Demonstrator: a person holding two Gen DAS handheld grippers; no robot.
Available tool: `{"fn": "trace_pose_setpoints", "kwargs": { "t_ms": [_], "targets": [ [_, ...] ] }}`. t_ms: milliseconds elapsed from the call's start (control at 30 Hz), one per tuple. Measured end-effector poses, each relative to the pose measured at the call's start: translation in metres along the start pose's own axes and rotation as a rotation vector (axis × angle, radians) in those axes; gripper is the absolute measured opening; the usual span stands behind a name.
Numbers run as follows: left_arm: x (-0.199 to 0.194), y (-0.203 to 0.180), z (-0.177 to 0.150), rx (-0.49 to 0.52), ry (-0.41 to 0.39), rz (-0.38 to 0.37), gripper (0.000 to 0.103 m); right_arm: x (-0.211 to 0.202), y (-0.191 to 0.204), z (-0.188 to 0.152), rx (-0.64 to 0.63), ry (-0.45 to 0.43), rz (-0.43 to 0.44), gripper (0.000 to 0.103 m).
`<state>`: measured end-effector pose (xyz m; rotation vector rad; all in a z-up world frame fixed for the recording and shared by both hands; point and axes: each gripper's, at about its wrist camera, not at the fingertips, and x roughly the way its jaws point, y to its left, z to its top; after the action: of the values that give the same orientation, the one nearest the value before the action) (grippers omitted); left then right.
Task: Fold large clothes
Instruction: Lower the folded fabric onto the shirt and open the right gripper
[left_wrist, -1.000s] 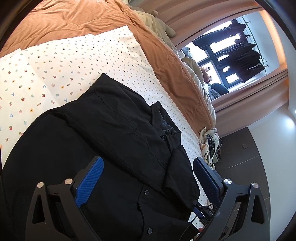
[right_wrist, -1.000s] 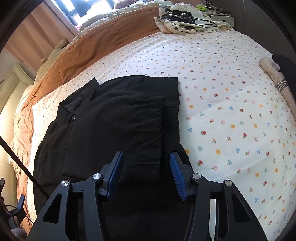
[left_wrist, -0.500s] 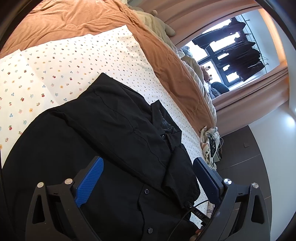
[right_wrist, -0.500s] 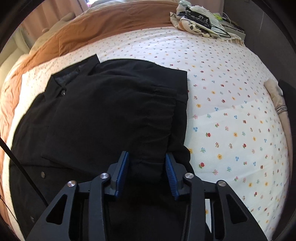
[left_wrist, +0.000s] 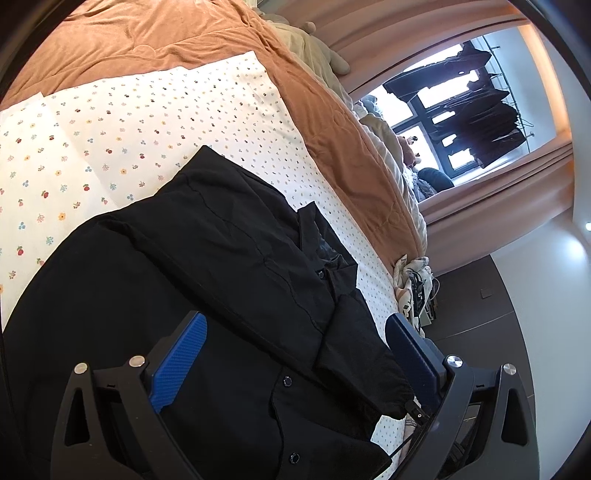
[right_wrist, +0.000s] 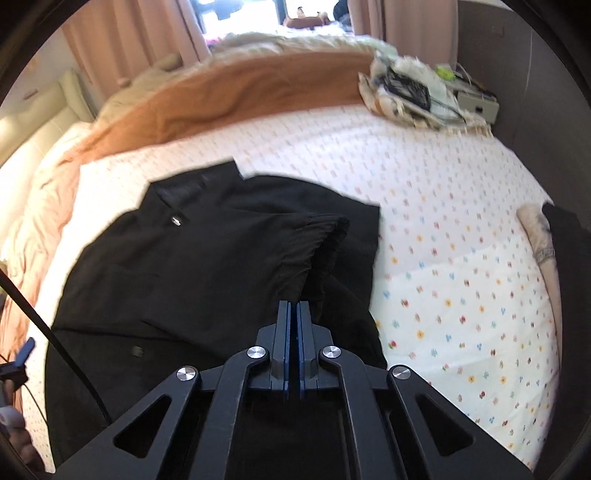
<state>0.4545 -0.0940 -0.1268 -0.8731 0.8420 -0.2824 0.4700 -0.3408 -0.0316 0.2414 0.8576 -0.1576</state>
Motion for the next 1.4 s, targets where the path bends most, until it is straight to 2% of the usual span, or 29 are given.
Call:
{"fn": "trace_pose_setpoints", "kwargs": {
  "t_ms": [167,267,400,667,733,900,967,1033,1067,1100,1133,1200,1300,1400],
  "targets": [
    [-0.002,0.005,0.003,-0.017,-0.005,-0.002,0.099,0.001,0.002,-0.001,0.038,-0.015,0.087,0.0],
    [-0.007,0.009,0.007,-0.026,-0.016,-0.005,0.099,-0.02,0.013,0.01,0.026,-0.085,0.142,0.0],
    [-0.022,0.018,0.014,-0.043,-0.071,0.021,0.099,-0.033,0.049,0.02,-0.016,-0.136,0.228,0.0],
    [-0.039,0.042,0.027,-0.106,-0.134,0.045,0.099,-0.028,0.128,0.015,-0.146,-0.107,0.432,0.0],
    [-0.043,0.045,0.03,-0.111,-0.149,0.053,0.099,-0.024,0.141,0.013,-0.158,-0.082,0.513,0.0],
    [-0.054,0.056,0.035,-0.147,-0.203,0.075,0.099,0.008,0.147,0.004,-0.085,0.019,0.679,0.003],
    [-0.056,0.059,0.035,-0.16,-0.218,0.08,0.099,0.023,0.14,0.008,-0.057,0.067,0.71,0.003],
    [-0.055,0.058,0.036,-0.151,-0.218,0.087,0.099,0.028,0.129,0.004,-0.034,0.089,0.703,0.005],
    [-0.054,0.056,0.035,-0.144,-0.217,0.091,0.099,0.029,0.124,0.006,-0.026,0.089,0.693,0.007],
    [-0.052,0.054,0.035,-0.136,-0.214,0.096,0.099,0.029,0.115,0.009,-0.019,0.082,0.68,0.018],
    [-0.051,0.053,0.034,-0.128,-0.21,0.099,0.099,0.028,0.105,0.009,-0.011,0.074,0.667,0.044],
    [-0.045,0.048,0.033,-0.104,-0.191,0.108,0.099,0.026,0.076,0.007,0.023,0.047,0.633,0.078],
    [-0.036,0.038,0.028,-0.07,-0.171,0.11,0.099,0.028,0.036,0.006,0.089,0.05,0.559,0.079],
    [-0.025,0.023,0.021,-0.001,-0.136,0.12,0.099,0.025,-0.001,-0.012,0.176,0.063,0.492,0.079]
  ]
}}
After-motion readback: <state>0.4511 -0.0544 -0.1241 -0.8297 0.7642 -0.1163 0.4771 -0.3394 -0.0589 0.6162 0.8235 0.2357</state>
